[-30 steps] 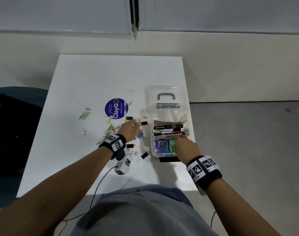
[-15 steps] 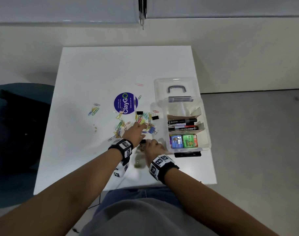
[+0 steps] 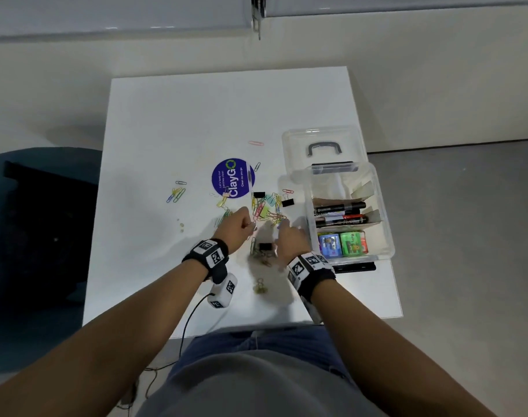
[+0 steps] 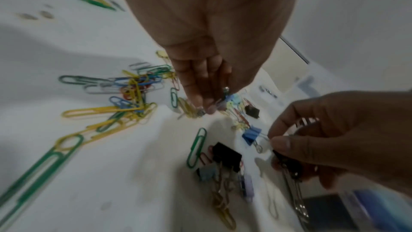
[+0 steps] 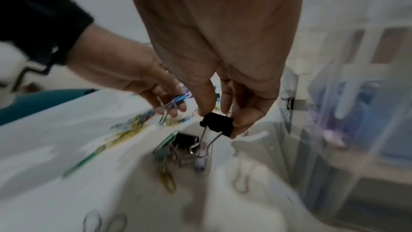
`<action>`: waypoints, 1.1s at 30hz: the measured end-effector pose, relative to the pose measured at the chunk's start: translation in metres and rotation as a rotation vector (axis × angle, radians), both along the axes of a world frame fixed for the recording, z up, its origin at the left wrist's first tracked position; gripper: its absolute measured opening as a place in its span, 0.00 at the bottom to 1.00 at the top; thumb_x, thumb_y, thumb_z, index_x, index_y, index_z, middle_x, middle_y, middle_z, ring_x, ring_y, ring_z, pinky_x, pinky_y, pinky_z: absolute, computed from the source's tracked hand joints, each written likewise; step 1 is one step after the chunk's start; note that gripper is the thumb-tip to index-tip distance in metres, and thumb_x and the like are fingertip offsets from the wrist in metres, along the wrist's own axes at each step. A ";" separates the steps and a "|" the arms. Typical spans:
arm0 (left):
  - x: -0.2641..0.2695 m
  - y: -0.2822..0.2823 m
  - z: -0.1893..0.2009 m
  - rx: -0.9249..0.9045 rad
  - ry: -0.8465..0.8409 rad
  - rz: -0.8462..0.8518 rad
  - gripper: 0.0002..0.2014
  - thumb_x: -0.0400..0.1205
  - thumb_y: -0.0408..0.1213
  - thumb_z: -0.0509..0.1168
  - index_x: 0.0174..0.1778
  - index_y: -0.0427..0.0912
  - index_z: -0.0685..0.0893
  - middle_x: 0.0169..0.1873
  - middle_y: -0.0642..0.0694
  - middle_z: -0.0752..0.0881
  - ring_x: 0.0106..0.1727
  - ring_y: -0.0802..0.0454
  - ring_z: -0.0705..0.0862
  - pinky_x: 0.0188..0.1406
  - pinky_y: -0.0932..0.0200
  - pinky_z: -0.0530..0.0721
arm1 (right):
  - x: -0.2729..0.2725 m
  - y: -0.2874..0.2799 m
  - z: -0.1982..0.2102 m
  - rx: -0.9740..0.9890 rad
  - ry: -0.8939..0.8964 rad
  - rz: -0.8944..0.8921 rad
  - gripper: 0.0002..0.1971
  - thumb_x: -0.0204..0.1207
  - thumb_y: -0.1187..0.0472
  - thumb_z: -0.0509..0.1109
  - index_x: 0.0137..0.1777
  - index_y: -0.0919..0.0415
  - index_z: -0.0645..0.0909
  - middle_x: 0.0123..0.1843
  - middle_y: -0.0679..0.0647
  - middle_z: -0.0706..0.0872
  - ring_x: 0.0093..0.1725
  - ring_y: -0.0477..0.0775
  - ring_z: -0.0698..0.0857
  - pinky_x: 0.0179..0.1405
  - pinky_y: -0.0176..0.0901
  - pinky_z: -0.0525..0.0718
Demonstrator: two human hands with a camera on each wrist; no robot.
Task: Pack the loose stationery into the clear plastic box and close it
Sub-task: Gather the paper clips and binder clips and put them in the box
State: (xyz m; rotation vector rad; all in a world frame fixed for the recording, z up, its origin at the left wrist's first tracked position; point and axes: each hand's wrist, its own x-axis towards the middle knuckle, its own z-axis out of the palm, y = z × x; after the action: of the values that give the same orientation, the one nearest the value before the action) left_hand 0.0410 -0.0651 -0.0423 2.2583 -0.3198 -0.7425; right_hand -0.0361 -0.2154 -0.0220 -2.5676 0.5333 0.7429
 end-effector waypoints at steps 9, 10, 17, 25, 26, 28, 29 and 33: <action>-0.001 0.022 0.008 -0.339 0.466 0.402 0.04 0.86 0.28 0.55 0.50 0.39 0.74 0.40 0.40 0.84 0.33 0.49 0.78 0.32 0.59 0.77 | 0.026 0.001 0.010 0.037 -0.032 -0.285 0.24 0.80 0.66 0.61 0.76 0.65 0.65 0.71 0.68 0.71 0.66 0.69 0.77 0.53 0.48 0.74; -0.001 0.022 0.008 -0.310 0.475 0.400 0.04 0.87 0.30 0.55 0.51 0.38 0.75 0.39 0.42 0.81 0.33 0.52 0.75 0.31 0.61 0.75 | 0.025 0.002 0.010 0.030 -0.036 -0.295 0.24 0.80 0.66 0.60 0.77 0.64 0.66 0.72 0.67 0.70 0.66 0.69 0.76 0.52 0.47 0.72; -0.008 0.021 0.009 -0.177 0.386 0.247 0.04 0.86 0.31 0.59 0.54 0.36 0.75 0.44 0.39 0.84 0.34 0.50 0.82 0.34 0.60 0.80 | 0.016 0.014 0.006 0.120 0.008 -0.315 0.17 0.84 0.59 0.55 0.68 0.56 0.78 0.65 0.61 0.74 0.51 0.52 0.74 0.47 0.43 0.73; -0.006 0.025 0.010 -0.165 0.348 0.197 0.17 0.90 0.40 0.52 0.57 0.39 0.85 0.33 0.47 0.83 0.31 0.54 0.76 0.32 0.62 0.76 | 0.018 0.008 0.000 0.083 0.065 -0.206 0.20 0.80 0.69 0.61 0.71 0.68 0.64 0.49 0.58 0.81 0.47 0.58 0.82 0.47 0.49 0.82; -0.007 0.024 0.010 -0.137 0.309 0.178 0.18 0.90 0.40 0.51 0.56 0.38 0.86 0.35 0.48 0.82 0.34 0.55 0.76 0.35 0.61 0.76 | 0.018 0.008 0.000 0.079 0.070 -0.189 0.20 0.80 0.68 0.59 0.71 0.67 0.62 0.46 0.58 0.80 0.44 0.57 0.80 0.46 0.49 0.82; -0.006 0.021 0.010 -0.076 0.229 0.138 0.19 0.90 0.42 0.51 0.53 0.36 0.85 0.44 0.46 0.84 0.45 0.51 0.81 0.48 0.55 0.78 | 0.018 0.009 0.003 0.101 0.049 -0.163 0.20 0.81 0.65 0.57 0.71 0.66 0.62 0.49 0.60 0.83 0.44 0.58 0.81 0.45 0.51 0.82; -0.006 0.020 0.007 -0.045 0.200 0.118 0.18 0.89 0.44 0.53 0.50 0.35 0.83 0.46 0.43 0.85 0.48 0.47 0.81 0.53 0.51 0.78 | 0.018 0.009 0.004 0.103 0.047 -0.124 0.19 0.81 0.62 0.57 0.71 0.65 0.62 0.52 0.61 0.85 0.46 0.61 0.84 0.45 0.52 0.84; -0.009 0.018 0.007 0.003 0.177 0.067 0.16 0.88 0.45 0.57 0.45 0.36 0.80 0.37 0.47 0.82 0.39 0.45 0.80 0.44 0.51 0.78 | 0.010 0.016 -0.001 0.033 0.055 0.052 0.24 0.82 0.47 0.59 0.72 0.59 0.66 0.60 0.60 0.85 0.56 0.64 0.86 0.52 0.54 0.83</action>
State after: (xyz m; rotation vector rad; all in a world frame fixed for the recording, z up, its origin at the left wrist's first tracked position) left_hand 0.0316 -0.0466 -0.0350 2.1765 -0.1576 -0.9007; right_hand -0.0258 -0.1993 -0.0233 -2.5451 0.4689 0.8350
